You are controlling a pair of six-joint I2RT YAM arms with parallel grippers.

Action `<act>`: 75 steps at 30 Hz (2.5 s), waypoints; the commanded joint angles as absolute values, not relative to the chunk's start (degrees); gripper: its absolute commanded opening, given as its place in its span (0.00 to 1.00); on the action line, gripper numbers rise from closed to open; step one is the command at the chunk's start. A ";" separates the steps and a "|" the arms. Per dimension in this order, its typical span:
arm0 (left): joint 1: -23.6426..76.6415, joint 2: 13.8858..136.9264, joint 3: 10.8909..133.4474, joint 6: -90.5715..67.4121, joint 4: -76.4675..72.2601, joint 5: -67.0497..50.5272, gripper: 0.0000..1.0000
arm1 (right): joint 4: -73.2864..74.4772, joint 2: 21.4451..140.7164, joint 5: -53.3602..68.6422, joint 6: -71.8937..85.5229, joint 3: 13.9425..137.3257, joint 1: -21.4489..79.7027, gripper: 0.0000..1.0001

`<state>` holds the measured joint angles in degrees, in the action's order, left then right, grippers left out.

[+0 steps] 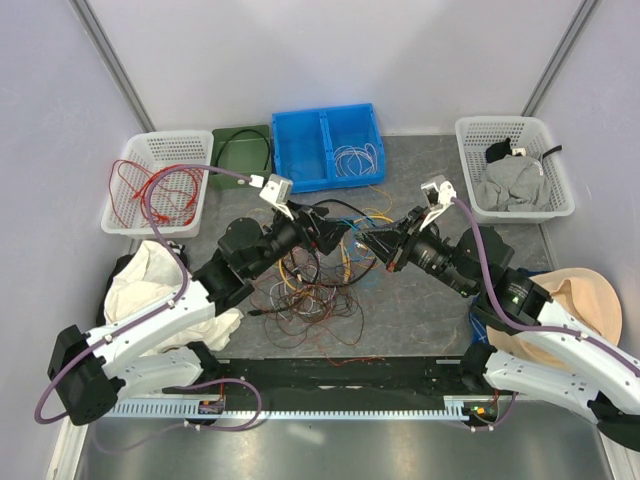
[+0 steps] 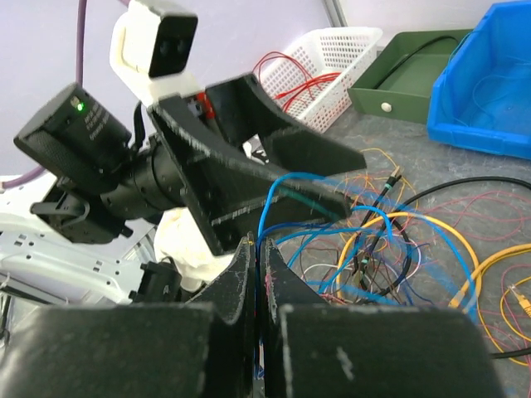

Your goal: Untangle the cables

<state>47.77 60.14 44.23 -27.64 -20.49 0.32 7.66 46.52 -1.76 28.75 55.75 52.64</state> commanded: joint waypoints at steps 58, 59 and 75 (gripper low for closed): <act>47.90 43.33 38.67 -32.61 1.14 4.48 0.43 | 7.13 60.55 -11.34 29.62 28.21 53.96 0.71; 47.90 43.24 38.58 -32.69 1.14 4.48 0.43 | 6.60 61.43 -11.16 29.45 28.47 54.05 0.70; 47.81 38.76 39.64 -29.36 -3.58 6.16 0.45 | 27.04 49.21 -18.90 18.99 65.28 54.40 0.00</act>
<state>47.75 39.81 38.06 -31.22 1.85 5.82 20.91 50.35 -15.59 23.46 50.83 54.15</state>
